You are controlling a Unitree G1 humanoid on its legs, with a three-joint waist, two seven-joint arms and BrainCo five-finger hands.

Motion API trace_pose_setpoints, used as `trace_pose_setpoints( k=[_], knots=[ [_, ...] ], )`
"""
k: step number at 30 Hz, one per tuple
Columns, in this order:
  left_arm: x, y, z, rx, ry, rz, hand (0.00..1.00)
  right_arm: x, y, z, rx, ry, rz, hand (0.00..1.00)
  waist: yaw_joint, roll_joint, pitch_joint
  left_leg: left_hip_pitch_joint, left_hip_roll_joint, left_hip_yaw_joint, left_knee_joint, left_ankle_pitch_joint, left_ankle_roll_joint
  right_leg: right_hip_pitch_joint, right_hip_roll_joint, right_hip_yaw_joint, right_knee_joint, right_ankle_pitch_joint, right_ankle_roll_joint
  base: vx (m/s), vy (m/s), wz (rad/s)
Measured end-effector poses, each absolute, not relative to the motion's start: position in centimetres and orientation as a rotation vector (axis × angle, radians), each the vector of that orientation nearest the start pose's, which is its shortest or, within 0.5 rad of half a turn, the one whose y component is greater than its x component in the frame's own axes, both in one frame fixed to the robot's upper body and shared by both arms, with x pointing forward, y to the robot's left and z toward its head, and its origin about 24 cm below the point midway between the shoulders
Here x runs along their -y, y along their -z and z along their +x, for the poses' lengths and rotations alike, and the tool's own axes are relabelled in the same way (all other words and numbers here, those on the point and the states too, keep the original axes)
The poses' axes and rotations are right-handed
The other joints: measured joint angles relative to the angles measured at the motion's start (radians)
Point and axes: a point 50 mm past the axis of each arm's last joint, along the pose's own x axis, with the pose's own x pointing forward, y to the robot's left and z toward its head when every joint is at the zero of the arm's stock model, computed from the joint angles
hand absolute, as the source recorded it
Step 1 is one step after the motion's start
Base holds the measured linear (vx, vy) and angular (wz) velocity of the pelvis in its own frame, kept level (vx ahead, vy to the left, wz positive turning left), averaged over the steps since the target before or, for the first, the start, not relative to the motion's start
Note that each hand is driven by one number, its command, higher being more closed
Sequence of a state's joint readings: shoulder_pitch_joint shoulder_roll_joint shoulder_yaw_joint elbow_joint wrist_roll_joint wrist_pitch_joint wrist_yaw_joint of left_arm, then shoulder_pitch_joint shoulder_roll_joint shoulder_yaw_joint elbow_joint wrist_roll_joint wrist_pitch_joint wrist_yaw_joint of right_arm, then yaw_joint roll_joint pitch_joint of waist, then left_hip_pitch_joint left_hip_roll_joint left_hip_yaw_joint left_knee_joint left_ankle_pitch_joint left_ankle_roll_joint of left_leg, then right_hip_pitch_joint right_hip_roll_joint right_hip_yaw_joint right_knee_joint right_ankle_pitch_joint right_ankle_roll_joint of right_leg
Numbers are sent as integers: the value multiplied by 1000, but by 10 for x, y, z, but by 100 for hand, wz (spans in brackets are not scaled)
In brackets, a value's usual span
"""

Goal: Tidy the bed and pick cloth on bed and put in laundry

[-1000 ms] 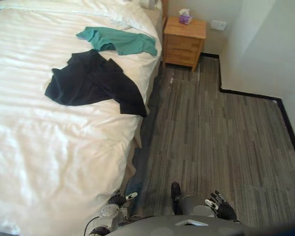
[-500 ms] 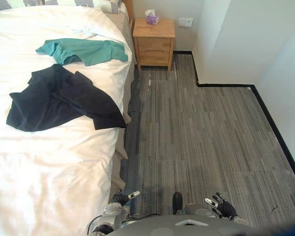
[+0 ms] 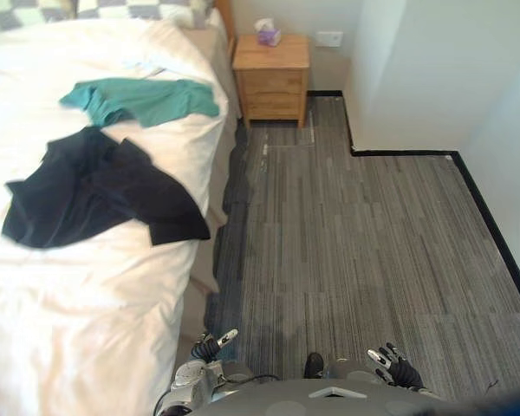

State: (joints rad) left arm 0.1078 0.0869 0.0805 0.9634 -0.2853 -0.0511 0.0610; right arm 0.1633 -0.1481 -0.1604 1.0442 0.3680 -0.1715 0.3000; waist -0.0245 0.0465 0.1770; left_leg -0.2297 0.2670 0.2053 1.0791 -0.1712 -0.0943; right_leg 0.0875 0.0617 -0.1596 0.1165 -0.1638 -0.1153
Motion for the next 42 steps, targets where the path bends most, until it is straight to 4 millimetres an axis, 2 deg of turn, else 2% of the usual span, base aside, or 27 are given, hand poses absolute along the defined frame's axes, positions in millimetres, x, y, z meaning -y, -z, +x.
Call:
trace_pose_setpoints(
  k=[1,3,4,6,9,11,12,14,16,19,20,22,25,26,28,29,31,32,33,34,35,36,37,38,39,40,42],
  knots=[
    [-202,153,104,-986,-372,-222,0,223,153,77,-907,219,375,0,25,-8,9,-34,-75,-11,-29,-47,-6,38,-3,57,-5,-1,-2,295,-93,-134],
    [-204,153,105,-979,-375,-226,0,220,153,81,-892,216,391,0,39,-11,19,-47,-123,11,-156,-64,-1,87,-3,87,-36,-2,8,292,-58,-113],
    [-204,153,105,-977,-373,-227,0,218,152,84,-880,210,394,0,38,-11,22,-54,-152,37,-301,-62,4,121,-2,98,-57,-9,23,372,-40,-75],
    [-206,152,106,-969,-385,-239,0,217,152,84,-879,204,395,0,36,-15,34,-62,-188,58,-548,-26,15,166,-9,102,-84,-20,41,353,-7,-40],
    [-204,153,107,-968,-390,-262,0,220,152,80,-884,192,378,0,35,3,64,-62,-196,101,-892,116,13,240,-15,102,-129,-47,81,356,42,-4],
    [-208,153,103,-972,-416,-278,0,219,152,79,-889,189,379,0,44,1,74,-62,-185,144,-918,160,43,279,-39,101,-129,-101,98,413,137,-2],
    [-212,155,97,-989,-445,-286,0,218,151,83,-882,176,371,0,45,-14,74,-62,-200,186,-882,205,86,288,-78,97,-107,-144,117,578,234,-3],
    [-211,157,94,-1001,-455,-297,0,217,150,92,-875,140,341,0,41,-24,70,-67,-237,233,-854,202,130,263,-132,88,-35,-174,126,612,252,-2],
    [-212,157,91,-1010,-464,-301,0,211,149,101,-862,104,339,0,60,-37,61,-33,-311,255,-911,173,172,174,-200,83,160,-165,138,549,256,8],
    [-218,158,86,-1034,-472,-285,0,204,151,99,-882,101,366,0,70,-81,57,46,-384,231,-937,116,244,47,-280,42,541,-77,252,491,243,31],
    [-221,158,86,-1037,-474,-275,0,201,151,99,-881,102,376,0,69,-93,50,78,-405,200,-937,92,256,-30,-313,26,714,-55,263,381,164,41],
    [-221,158,85,-1038,-471,-270,0,203,150,101,-871,118,376,0,60,-86,48,162,-414,147,-962,71,255,-123,-348,-55,864,-71,262,544,171,64],
    [-220,158,84,-1044,-456,-255,0,208,148,103,-851,133,379,0,47,-68,48,271,-402,71,-1013,65,244,-193,-331,-129,798,-105,247,429,75,68],
    [-220,158,83,-1044,-465,-257,0,208,148,103,-849,133,382,0,43,-52,49,308,-388,32,-1024,60,235,-223,-297,-139,684,-117,249,403,1,100],
    [-217,158,84,-1041,-470,-274,0,206,147,106,-830,119,393,0,42,-48,47,344,-378,-34,-1033,50,218,-278,-243,-124,457,-101,244,367,-19,100],
    [-216,158,84,-1045,-470,-283,0,205,145,110,-801,112,397,0,39,-41,48,368,-375,-97,-1057,44,208,-329,-206,-84,253,-18,239,294,-32,94],
    [-216,159,81,-1054,-476,-286,0,203,142,114,-756,109,413,0,40,-50,48,397,-396,-160,-1081,42,206,-400,-203,-35,109,90,274,372,-78,114],
    [-217,160,75,-1068,-493,-295,0,203,140,118,-733,103,415,0,42,-65,55,436,-413,-190,-1093,25,181,-432,-207,-7,100,125,277,357,-112,107],
    [-218,161,69,-1080,-505,-299,0,202,139,119,-729,99,418,0,42,-65,57,464,-416,-202,-1095,12,171,-432,-201,-6,101,139,258,381,-148,106],
    [-219,163,57,-1103,-527,-306,0,198,140,120,-733,81,419,0,40,-64,49,505,-415,-225,-1084,-28,158,-424,-177,-8,120,172,205,324,-136,83],
    [-220,163,54,-1109,-531,-306,0,195,140,120,-737,69,418,0,40,-64,41,514,-413,-235,-1066,-54,159,-426,-165,-8,137,188,179,441,-191,98],
    [-220,163,47,-1122,-543,-307,0,192,140,121,-746,60,426,0,41,-66,30,518,-412,-254,-1012,-113,151,-435,-141,-28,198,198,132,453,-222,84],
    [-218,165,37,-1146,-575,-327,0,192,141,121,-763,66,426,0,38,-48,20,514,-394,-259,-951,-176,101,-430,-108,-85,272,191,66,544,-272,84],
    [-214,167,24,-1184,-608,-342,0,195,142,122,-794,66,419,0,42,-44,8,461,-390,-208,-788,-188,79,-398,-96,-124,274,153,1,461,-219,46],
    [-210,167,27,-1177,-608,-360,0,198,142,123,-807,66,410,0,45,-27,4,401,-384,-166,-654,-183,73,-380,-86,-135,254,150,-1,534,-160,16],
    [-205,169,20,-1201,-602,-369,0,202,142,123,-819,52,390,0,46,3,1,258,-333,-88,-388,-105,26,-328,-71,-119,178,137,-12,445,-104,-5],
    [-200,170,22,-1206,-590,-374,0,204,145,118,-850,63,390,0,46,18,8,170,-234,23,-200,-130,75,-248,-65,-117,113,137,-10,490,-140,-6]
  ],
)
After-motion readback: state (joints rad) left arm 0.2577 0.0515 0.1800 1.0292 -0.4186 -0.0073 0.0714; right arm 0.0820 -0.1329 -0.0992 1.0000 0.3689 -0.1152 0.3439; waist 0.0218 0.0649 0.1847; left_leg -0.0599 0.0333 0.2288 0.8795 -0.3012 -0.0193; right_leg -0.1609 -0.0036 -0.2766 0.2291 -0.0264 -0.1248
